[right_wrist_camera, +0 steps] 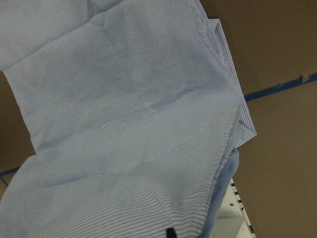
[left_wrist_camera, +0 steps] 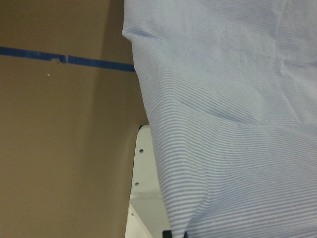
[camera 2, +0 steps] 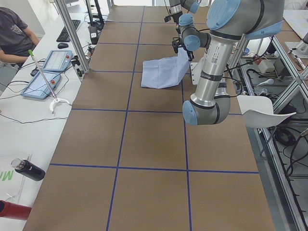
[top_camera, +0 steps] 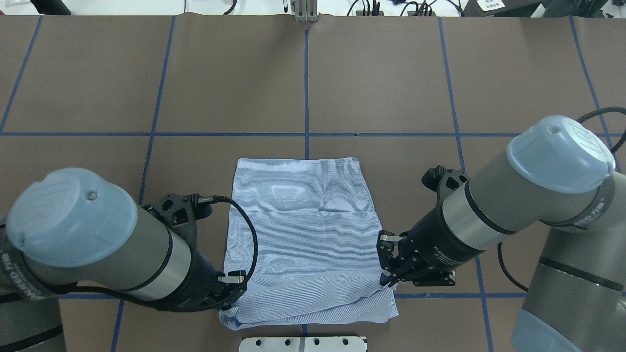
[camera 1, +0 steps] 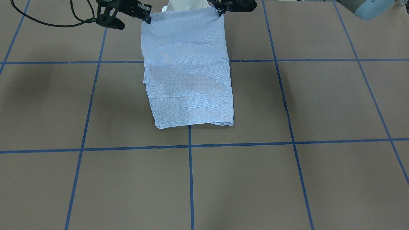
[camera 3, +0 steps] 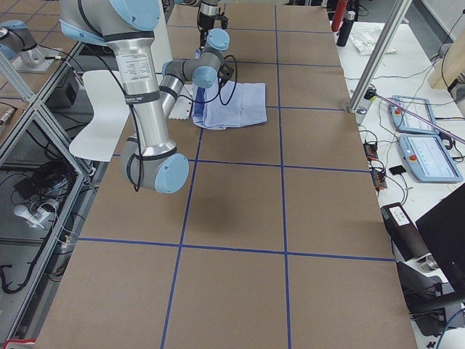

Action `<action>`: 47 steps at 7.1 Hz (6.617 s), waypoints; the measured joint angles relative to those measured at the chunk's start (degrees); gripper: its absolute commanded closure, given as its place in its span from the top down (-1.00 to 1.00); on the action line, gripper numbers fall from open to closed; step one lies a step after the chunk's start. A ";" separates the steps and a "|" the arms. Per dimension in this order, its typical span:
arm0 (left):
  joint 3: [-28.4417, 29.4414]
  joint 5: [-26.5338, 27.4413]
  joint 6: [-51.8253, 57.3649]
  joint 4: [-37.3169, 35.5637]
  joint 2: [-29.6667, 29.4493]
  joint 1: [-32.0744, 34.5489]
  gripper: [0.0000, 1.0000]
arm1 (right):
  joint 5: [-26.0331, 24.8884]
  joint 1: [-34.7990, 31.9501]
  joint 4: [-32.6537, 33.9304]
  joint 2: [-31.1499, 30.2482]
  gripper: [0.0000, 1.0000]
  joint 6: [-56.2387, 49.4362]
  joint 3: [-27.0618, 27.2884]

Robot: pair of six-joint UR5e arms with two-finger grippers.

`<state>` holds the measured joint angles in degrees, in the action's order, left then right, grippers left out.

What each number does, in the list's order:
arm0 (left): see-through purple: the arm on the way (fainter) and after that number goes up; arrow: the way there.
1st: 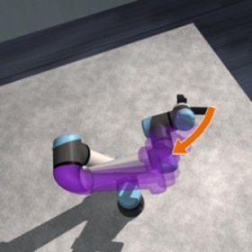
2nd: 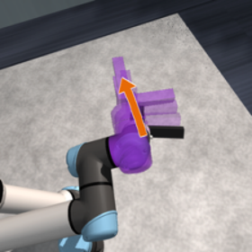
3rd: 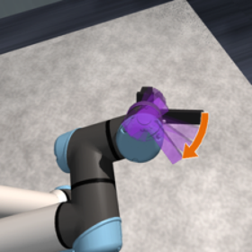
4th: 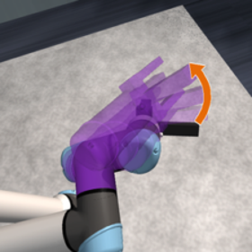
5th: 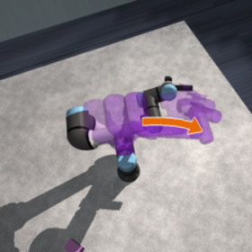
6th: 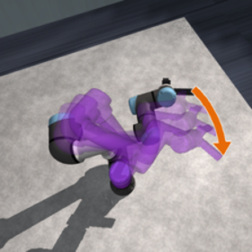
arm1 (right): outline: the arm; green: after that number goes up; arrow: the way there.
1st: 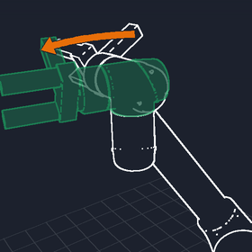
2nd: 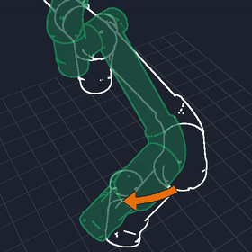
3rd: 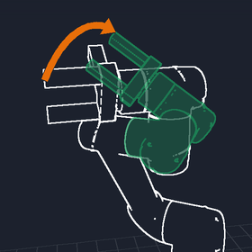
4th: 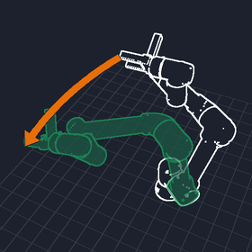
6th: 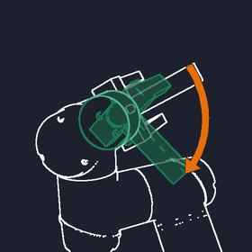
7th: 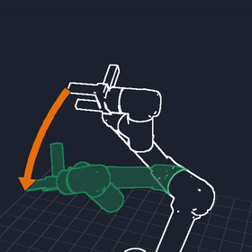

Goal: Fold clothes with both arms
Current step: 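Lift the near edge and fold it toward the far edge with both grippers, then lay the folded edge onto the far edge and open both grippers, then press the folded shirt flat with the right gripper while the left gripper withdraws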

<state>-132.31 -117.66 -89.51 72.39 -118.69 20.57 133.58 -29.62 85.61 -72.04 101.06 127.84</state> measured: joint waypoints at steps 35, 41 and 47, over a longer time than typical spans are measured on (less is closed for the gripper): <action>31.26 1.82 13.94 17.89 -4.46 25.25 1.00 | -20.57 1.45 -0.13 19.87 1.00 -14.95 -28.60; 28.94 1.88 18.04 16.91 -1.15 28.29 1.00 | -33.38 6.13 -4.90 29.28 1.00 -29.08 -45.75; 29.45 2.05 18.05 16.98 -1.13 28.90 1.00 | -37.63 -0.04 -15.00 37.61 1.00 -33.48 -60.67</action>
<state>-102.86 -115.61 -71.46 89.38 -119.82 49.47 95.95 -29.66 70.61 -34.43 67.58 67.18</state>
